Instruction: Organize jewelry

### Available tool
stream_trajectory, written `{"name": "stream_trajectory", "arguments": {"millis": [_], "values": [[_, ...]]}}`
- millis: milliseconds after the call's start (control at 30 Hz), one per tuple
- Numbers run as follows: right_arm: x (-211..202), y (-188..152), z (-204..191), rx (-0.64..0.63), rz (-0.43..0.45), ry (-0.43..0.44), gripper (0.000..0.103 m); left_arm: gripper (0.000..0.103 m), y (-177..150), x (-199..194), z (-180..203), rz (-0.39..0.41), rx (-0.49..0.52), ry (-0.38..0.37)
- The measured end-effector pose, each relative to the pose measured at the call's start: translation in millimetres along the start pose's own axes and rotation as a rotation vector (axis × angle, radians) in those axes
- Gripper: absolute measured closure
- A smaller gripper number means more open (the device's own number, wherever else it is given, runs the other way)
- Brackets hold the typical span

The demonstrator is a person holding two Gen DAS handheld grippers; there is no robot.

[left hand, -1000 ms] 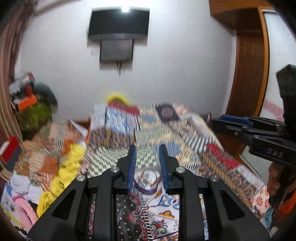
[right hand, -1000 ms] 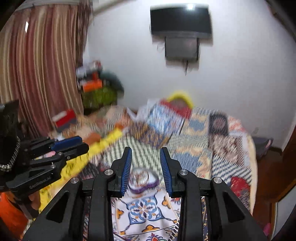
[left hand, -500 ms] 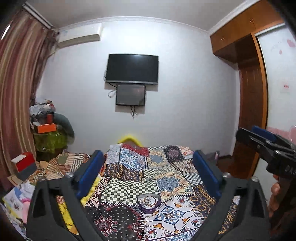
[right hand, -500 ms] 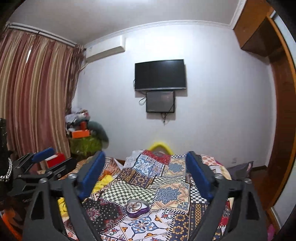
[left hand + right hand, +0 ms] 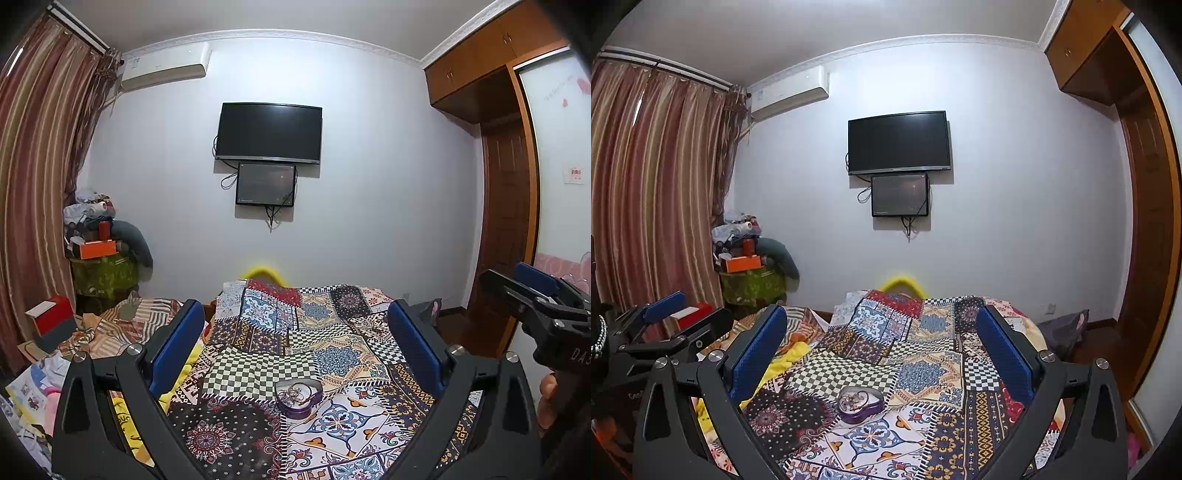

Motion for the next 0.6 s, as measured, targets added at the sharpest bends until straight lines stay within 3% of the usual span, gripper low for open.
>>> {"name": "stream_trajectory", "arguments": {"millis": [600], "values": [[-4.3, -3.6, 3.9, 0.003, -0.021, 0.008, 0.001, 0.003, -4.9, 4.3, 0.7, -0.021, -0.001, -0.014]]}}
Point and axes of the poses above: each gripper's, at about its wrist camera, not at the fingertips, and x roughly the way its jaws point, z to its right, y to its top, the point moved 10 cm from there along x, roughly the way its jaws point, and after that the axes turned 11 degrees about -y, right-handed, at the moved point
